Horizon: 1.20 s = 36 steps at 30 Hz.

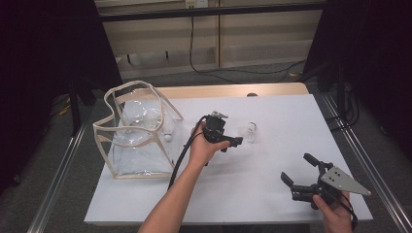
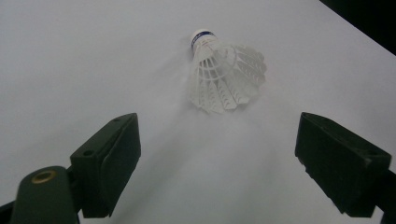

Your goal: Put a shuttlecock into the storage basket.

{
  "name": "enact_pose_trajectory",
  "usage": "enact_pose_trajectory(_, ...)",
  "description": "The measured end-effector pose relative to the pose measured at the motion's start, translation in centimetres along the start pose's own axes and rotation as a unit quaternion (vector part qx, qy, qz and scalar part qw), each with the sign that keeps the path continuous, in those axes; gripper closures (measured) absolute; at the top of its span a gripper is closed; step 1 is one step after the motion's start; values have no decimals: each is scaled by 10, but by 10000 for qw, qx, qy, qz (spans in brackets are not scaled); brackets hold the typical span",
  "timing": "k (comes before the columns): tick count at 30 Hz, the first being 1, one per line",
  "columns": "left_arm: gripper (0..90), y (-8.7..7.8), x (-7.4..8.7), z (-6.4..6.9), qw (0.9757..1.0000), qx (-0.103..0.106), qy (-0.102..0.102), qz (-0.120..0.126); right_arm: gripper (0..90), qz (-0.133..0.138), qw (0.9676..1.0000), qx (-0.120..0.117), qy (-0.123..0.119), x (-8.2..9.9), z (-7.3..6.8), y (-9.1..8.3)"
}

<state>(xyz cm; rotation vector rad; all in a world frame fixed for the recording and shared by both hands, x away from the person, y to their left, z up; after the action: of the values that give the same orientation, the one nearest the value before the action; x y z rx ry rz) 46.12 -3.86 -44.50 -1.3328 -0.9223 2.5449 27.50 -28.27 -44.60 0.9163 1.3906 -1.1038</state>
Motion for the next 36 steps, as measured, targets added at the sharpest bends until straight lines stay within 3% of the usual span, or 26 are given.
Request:
enact_pose_trajectory(27,190,14,-4,-7,9999,-96,3,133,3,9,10000,-7,18,0,0,0)
enact_pose_trajectory(36,227,18,-6,-10,9996,-182,114,175,3,11,10000,-12,22,0,0,0)
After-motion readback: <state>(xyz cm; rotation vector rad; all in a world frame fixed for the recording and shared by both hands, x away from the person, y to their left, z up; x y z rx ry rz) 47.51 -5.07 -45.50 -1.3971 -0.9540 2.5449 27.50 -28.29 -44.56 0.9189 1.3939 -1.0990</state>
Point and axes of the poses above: each handheld gripper's, and its own axes: y roughly forward along the jaws, x roughly out of its underside, z roughly to its right, the point moved 4 cm from there along y, roughly forward along the jaws, and after that the axes turned 13 degrees about x, right-handed, at the moved point
